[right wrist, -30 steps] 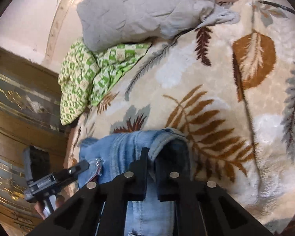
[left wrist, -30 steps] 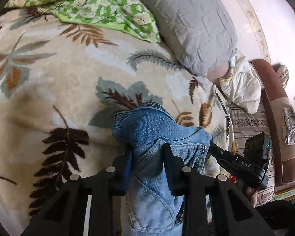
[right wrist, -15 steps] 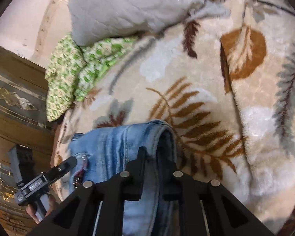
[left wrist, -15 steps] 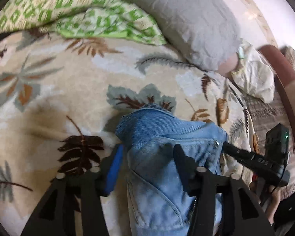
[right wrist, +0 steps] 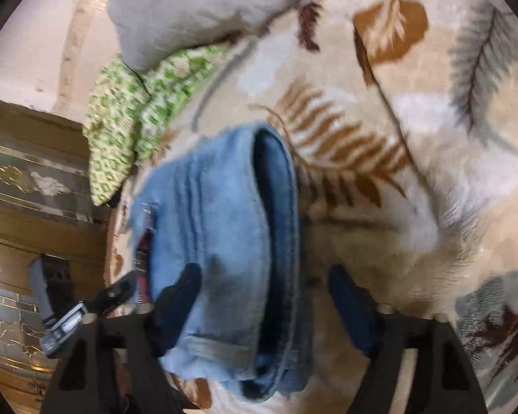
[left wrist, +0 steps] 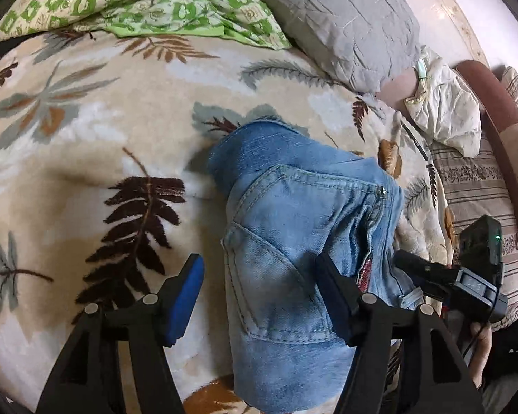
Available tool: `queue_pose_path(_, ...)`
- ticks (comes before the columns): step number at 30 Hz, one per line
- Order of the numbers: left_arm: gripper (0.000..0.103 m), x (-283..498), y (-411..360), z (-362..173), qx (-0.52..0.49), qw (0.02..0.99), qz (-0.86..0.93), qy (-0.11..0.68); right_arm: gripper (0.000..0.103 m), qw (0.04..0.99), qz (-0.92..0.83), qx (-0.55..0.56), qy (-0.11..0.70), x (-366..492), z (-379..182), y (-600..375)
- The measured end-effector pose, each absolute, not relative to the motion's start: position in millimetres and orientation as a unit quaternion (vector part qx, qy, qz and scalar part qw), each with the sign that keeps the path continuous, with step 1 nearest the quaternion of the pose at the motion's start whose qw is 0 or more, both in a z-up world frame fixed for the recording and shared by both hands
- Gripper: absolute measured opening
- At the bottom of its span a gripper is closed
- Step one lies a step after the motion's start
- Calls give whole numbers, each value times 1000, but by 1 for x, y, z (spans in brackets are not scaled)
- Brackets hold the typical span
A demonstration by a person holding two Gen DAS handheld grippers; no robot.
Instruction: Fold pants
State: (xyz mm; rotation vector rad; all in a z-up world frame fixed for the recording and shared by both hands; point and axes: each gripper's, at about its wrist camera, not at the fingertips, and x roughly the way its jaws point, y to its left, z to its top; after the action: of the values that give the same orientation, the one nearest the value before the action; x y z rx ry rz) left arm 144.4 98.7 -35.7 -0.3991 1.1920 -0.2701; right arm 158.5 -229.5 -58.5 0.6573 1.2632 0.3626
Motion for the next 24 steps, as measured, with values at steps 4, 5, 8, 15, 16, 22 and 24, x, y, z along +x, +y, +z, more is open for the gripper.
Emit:
queue_pose_path(4, 66, 146, 104, -36, -203, 793, -135, 559, 56, 729, 169, 302, 591, 162, -71, -223)
queue_pose_path(5, 66, 145, 103, -36, -201, 793, -134, 559, 56, 727, 169, 302, 593, 162, -73, -222)
queue_pose_path(8, 66, 147, 103, -45, -206, 787, -127, 568, 57, 710, 172, 335, 595, 164, -82, -229)
queue_pose_path(15, 45, 145, 103, -47, -228, 772, -155, 573, 41, 712, 183, 327, 594, 162, -74, -228)
queue_pose_path(16, 47, 144, 102, -47, -227, 773, -154, 572, 41, 715, 180, 316, 598, 160, -71, -228)
queue_pose_path(22, 50, 139, 101, -48, -218, 784, -144, 564, 53, 694, 182, 335, 610, 161, -81, -227)
queue_pose_path(24, 50, 141, 99, -50, -217, 781, -143, 568, 55, 699, 189, 329, 606, 163, -82, -219)
